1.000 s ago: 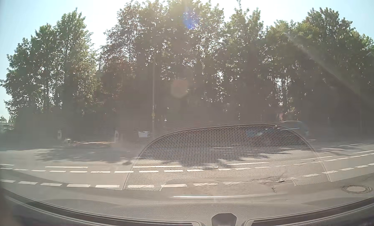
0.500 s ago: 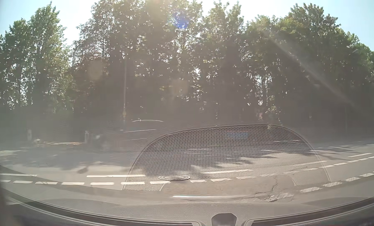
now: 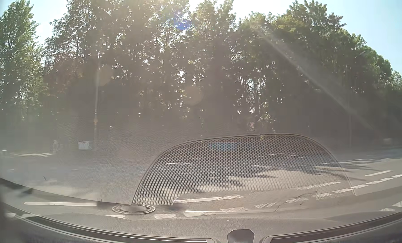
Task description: Follow the waypoints while adhering to traffic rules and regulations
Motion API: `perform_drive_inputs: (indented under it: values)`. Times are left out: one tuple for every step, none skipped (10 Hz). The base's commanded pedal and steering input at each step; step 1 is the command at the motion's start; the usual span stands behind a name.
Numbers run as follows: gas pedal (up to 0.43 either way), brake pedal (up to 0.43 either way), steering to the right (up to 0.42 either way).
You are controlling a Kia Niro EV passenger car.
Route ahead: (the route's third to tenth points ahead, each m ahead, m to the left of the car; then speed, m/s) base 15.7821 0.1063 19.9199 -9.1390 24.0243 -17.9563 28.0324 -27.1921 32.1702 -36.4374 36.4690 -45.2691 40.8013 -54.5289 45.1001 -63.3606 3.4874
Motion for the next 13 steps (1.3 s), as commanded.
perform_drive_inputs:
  values:
    - [0.22, 0.006, 0.302]
    - [0.22, 0.006, 0.305]
    - [0.22, 0.006, 0.311]
    - [0.22, 0.006, 0.316]
    - [0.228, 0.006, 0.32]
    - [0.228, 0.006, 0.323]
    - [0.228, 0.006, 0.323]
    - [0.24, 0.006, 0.323]
    - [0.24, 0.006, 0.323]
    - [0.24, 0.006, 0.323]
    - [0.24, 0.006, 0.323]
    - [0.248, 0.006, 0.323]
    - [0.248, 0.006, 0.323]
